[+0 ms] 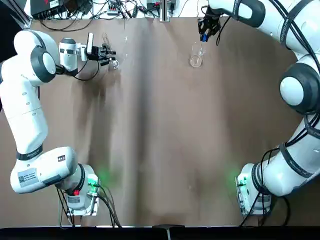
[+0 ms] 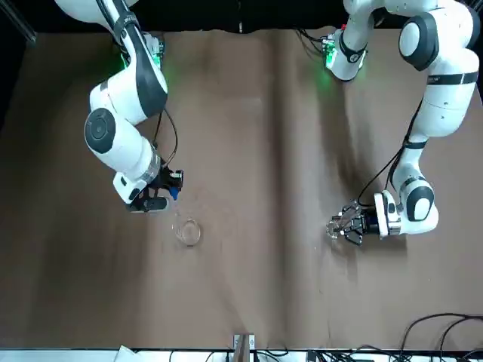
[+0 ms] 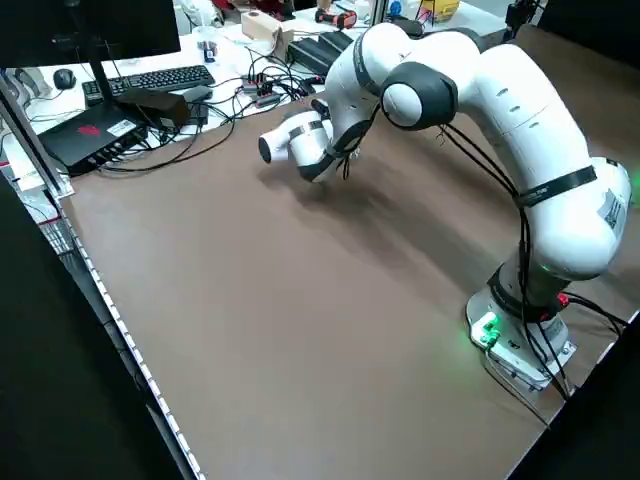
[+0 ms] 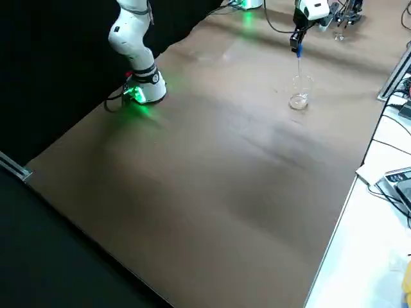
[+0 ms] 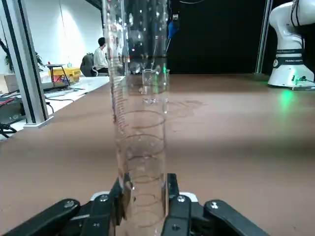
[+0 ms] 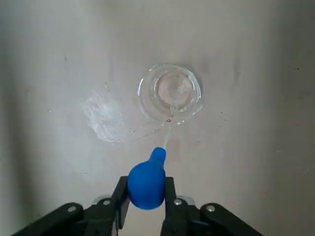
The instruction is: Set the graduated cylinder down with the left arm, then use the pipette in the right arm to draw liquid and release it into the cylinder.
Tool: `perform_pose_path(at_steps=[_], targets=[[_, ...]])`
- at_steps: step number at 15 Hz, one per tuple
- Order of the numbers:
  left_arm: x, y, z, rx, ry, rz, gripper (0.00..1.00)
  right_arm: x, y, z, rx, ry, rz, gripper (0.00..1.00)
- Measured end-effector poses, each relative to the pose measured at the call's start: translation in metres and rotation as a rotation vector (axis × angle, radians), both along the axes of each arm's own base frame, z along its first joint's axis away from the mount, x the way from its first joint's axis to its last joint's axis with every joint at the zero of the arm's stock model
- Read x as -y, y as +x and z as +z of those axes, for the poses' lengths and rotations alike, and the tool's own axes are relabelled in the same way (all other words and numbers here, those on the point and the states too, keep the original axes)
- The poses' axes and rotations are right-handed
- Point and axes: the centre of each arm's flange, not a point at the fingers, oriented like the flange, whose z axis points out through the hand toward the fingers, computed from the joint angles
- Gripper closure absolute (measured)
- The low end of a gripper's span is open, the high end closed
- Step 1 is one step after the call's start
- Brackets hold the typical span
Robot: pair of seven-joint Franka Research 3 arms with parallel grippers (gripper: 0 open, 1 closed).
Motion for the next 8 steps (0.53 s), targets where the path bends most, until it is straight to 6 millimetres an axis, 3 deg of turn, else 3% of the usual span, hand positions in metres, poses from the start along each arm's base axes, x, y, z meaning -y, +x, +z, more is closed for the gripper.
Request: perform_pose_path(at_steps=[8], targets=[[-0.013, -0.001, -0.001, -0.002, 0.001, 0.019, 0.66, -0.002, -0.002, 0.002, -0.019, 0.021, -0.012, 0.67]])
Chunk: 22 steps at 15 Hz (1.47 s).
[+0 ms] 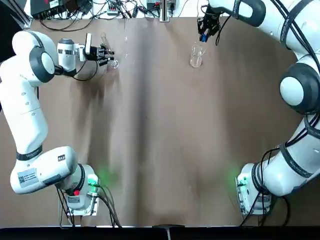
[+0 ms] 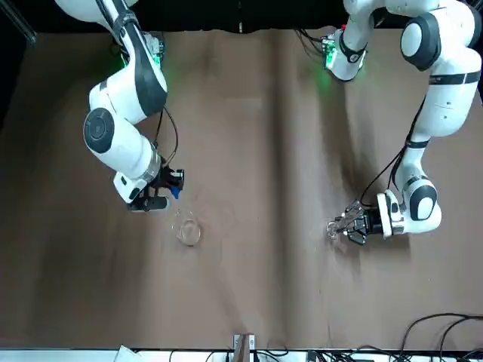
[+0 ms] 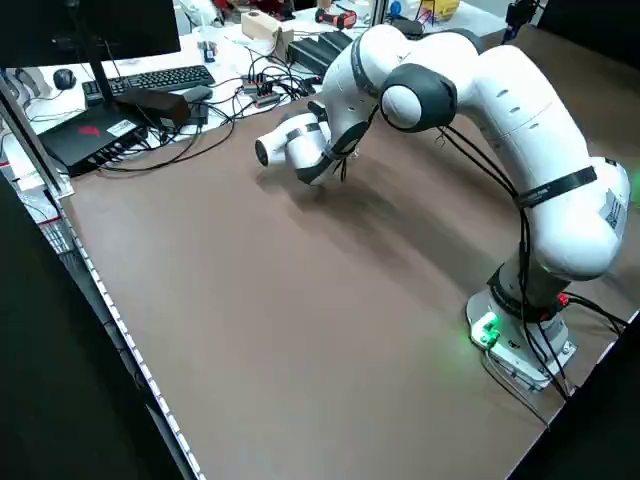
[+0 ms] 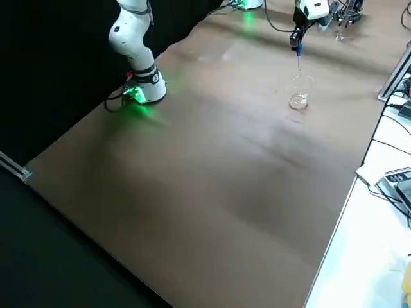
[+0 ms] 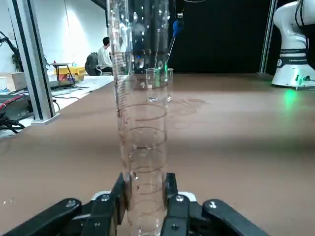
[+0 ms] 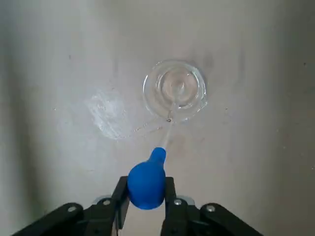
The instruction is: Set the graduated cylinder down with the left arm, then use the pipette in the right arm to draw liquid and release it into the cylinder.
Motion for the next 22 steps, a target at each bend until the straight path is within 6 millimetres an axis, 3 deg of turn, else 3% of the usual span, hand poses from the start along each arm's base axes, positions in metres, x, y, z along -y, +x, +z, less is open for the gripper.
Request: perform_pose_path(at_steps=[9, 16, 20, 22], targets=[[0.001, 0.000, 0.000, 0.001, 0.000, -0.001, 0.66, -0.001, 0.001, 0.014, -0.010, 0.016, -0.005, 0.67], [0.016, 0.004, 0.008, -0.014, -0.007, -0.017, 0.66, 0.011, 0.004, 0.030, -0.046, 0.036, -0.024, 0.67], [0.040, 0.009, 0.024, -0.028, -0.002, -0.046, 0.66, 0.018, 0.007, 0.032, -0.048, 0.045, -0.037, 0.67], [0.070, 0.013, 0.034, -0.041, 0.018, -0.074, 0.66, 0.018, 0.009, 0.036, -0.041, 0.050, -0.040, 0.67]])
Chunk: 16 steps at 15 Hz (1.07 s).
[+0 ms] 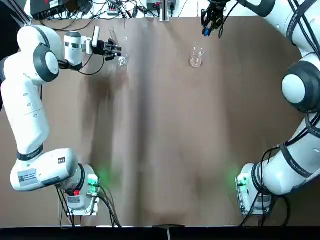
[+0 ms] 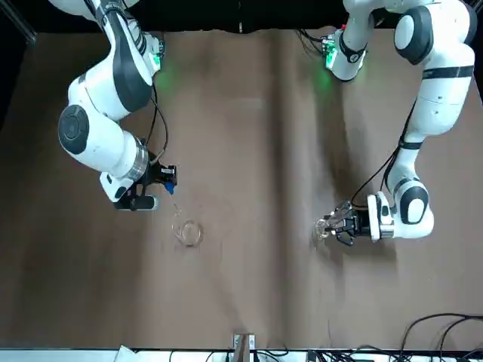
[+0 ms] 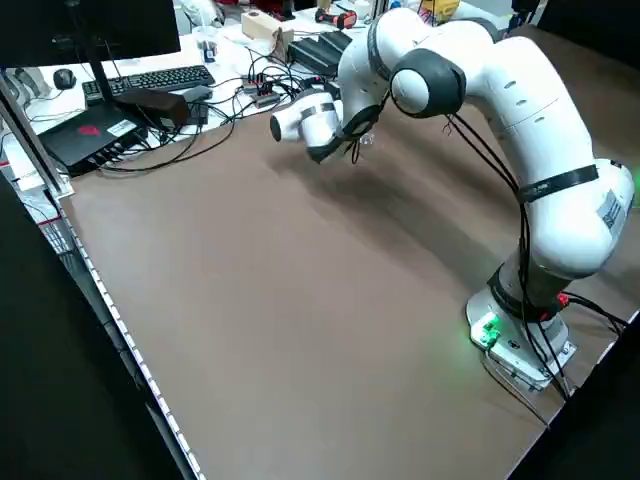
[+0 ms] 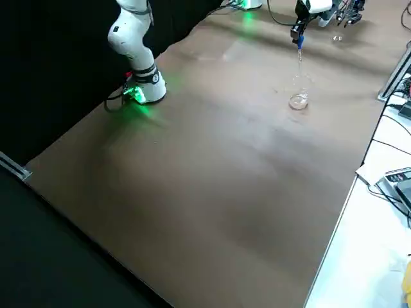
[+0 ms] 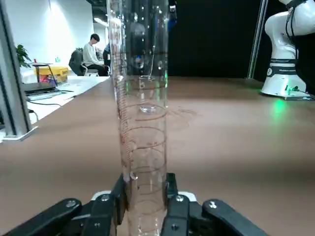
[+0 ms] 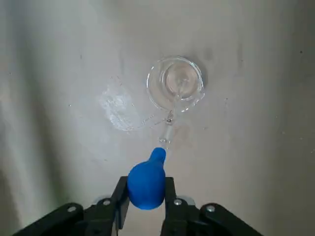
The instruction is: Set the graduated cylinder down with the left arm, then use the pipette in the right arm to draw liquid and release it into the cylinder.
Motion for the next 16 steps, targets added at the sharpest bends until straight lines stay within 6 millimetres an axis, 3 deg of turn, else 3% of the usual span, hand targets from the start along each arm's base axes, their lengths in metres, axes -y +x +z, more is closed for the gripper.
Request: perform_pose_path(at_steps=[7, 13, 16], targets=[[0.082, 0.006, 0.011, 0.010, 0.035, 0.007, 0.66, 0.001, 0.000, 0.017, -0.022, 0.063, -0.019, 0.67], [0.184, -0.009, 0.011, 0.005, 0.054, 0.033, 0.66, 0.003, 0.000, 0.032, -0.025, 0.076, -0.017, 0.67], [0.223, -0.020, 0.010, -0.012, 0.043, 0.048, 0.66, 0.007, 0.000, 0.035, -0.022, 0.078, -0.022, 0.67]])
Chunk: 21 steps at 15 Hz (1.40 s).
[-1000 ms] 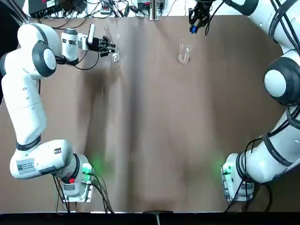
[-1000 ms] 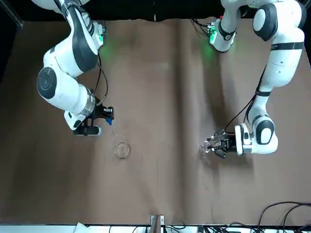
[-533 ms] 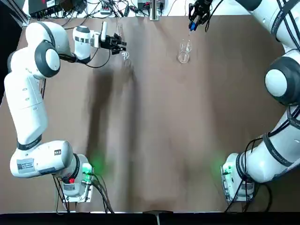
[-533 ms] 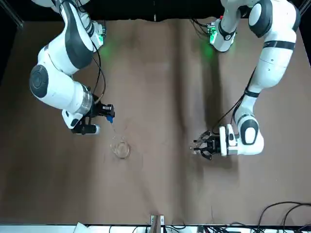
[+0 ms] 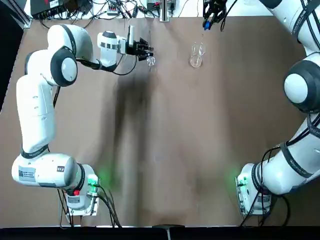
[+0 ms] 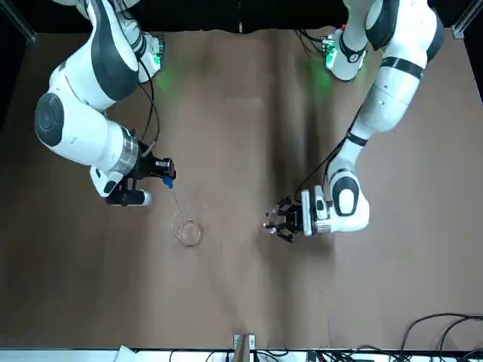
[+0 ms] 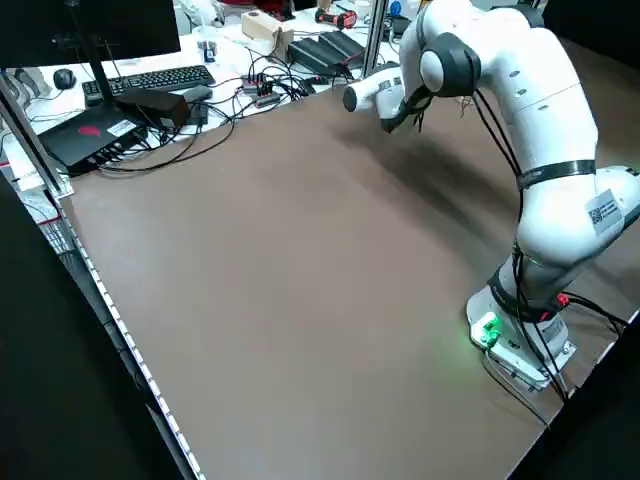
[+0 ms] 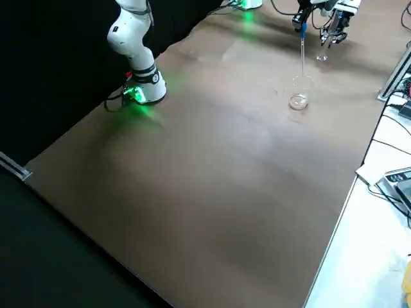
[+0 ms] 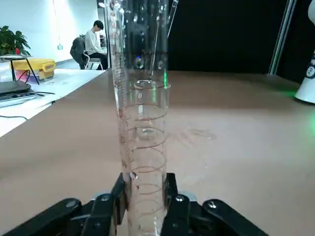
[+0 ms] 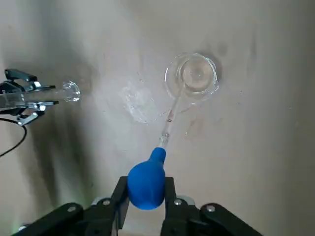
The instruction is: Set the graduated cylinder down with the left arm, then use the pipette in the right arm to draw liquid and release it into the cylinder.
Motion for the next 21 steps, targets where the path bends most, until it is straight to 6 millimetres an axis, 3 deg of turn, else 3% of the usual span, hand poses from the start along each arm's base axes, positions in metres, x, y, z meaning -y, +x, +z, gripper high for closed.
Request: perform_pose_path(at_steps=[11, 21], targets=[[0.056, -0.026, -0.011, -0.009, -0.038, 0.040, 0.66, 0.016, -0.003, 0.023, -0.029, 0.078, -0.052, 0.66], [0.068, -0.034, -0.031, 0.003, -0.019, 0.040, 0.65, 0.005, -0.006, 0.038, -0.036, 0.155, -0.059, 0.66]])
